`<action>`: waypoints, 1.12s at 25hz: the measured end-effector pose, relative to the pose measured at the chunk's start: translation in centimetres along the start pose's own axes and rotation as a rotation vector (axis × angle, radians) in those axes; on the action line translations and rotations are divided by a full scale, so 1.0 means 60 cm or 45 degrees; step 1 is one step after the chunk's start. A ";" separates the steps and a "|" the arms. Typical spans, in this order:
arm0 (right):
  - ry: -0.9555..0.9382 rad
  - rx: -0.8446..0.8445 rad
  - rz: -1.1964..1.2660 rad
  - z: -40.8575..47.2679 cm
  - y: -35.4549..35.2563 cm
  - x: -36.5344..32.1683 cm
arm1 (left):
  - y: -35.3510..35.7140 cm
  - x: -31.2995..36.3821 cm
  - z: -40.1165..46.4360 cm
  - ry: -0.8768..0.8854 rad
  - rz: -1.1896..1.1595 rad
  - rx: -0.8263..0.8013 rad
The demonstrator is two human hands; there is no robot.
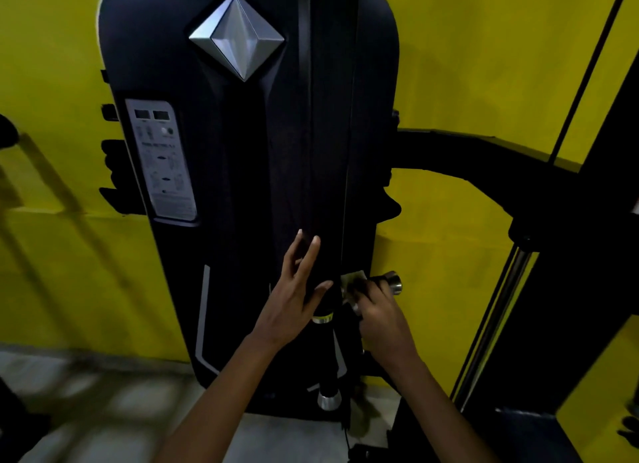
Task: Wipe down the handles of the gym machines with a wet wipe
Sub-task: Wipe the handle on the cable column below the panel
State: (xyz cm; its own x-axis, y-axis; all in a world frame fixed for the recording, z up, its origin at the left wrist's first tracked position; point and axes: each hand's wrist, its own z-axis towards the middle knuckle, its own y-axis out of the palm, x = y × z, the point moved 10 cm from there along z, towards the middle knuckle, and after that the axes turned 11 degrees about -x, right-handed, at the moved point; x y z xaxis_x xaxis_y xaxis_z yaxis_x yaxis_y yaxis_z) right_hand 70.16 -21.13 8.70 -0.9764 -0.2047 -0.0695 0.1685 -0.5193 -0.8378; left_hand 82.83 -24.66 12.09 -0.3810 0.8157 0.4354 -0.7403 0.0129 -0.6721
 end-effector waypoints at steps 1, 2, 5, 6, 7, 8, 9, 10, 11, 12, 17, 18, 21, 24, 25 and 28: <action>-0.012 0.006 0.016 -0.004 -0.007 0.011 | -0.001 0.002 -0.002 0.021 0.010 0.008; 0.016 0.036 0.029 -0.004 -0.014 0.030 | -0.002 0.005 -0.003 0.041 0.019 0.019; 0.180 0.092 0.123 0.004 -0.023 0.056 | 0.000 0.009 -0.005 0.038 -0.001 0.033; 0.157 0.077 0.120 0.004 -0.015 0.047 | 0.000 0.009 -0.005 0.035 -0.006 0.037; 0.098 0.068 0.101 -0.001 -0.007 0.037 | 0.000 0.008 -0.006 0.032 -0.007 0.038; 0.043 0.065 0.082 -0.007 -0.003 0.036 | -0.001 0.007 -0.006 0.031 -0.008 0.038; 0.033 0.065 0.073 -0.010 -0.004 0.045 | -0.002 0.007 -0.006 0.035 -0.007 0.039; 0.077 0.084 0.087 -0.008 -0.008 0.060 | -0.003 0.009 -0.006 0.037 -0.007 0.040; 0.153 0.105 0.124 -0.005 -0.013 0.073 | -0.003 0.010 -0.007 0.035 -0.007 0.043; 0.209 0.108 0.155 0.001 -0.015 0.075 | -0.003 0.011 -0.007 0.030 -0.010 0.046; 0.074 0.028 0.159 -0.006 -0.007 0.054 | -0.002 0.006 -0.009 0.013 -0.016 0.048; 0.130 0.043 0.203 -0.009 -0.013 0.075 | -0.003 0.005 -0.009 0.009 -0.009 0.045; 0.349 0.095 0.273 -0.001 -0.025 0.084 | -0.001 0.006 -0.009 0.005 -0.012 0.036; 0.214 0.044 0.230 0.008 -0.015 -0.001 | -0.001 0.011 -0.010 0.028 0.044 0.051; 0.144 0.027 0.211 0.008 -0.013 -0.018 | -0.002 0.013 -0.011 0.035 0.086 0.062; 0.084 0.020 0.150 0.010 -0.024 0.006 | -0.004 0.013 -0.012 0.025 0.139 0.069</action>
State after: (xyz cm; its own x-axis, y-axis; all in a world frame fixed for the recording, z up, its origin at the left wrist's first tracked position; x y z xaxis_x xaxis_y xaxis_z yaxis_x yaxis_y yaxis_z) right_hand 69.63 -20.96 10.20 -0.9564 -0.2102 -0.2029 0.2842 -0.5080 -0.8131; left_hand 83.12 -23.61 12.18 -0.4509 0.8215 0.3490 -0.7238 -0.1076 -0.6816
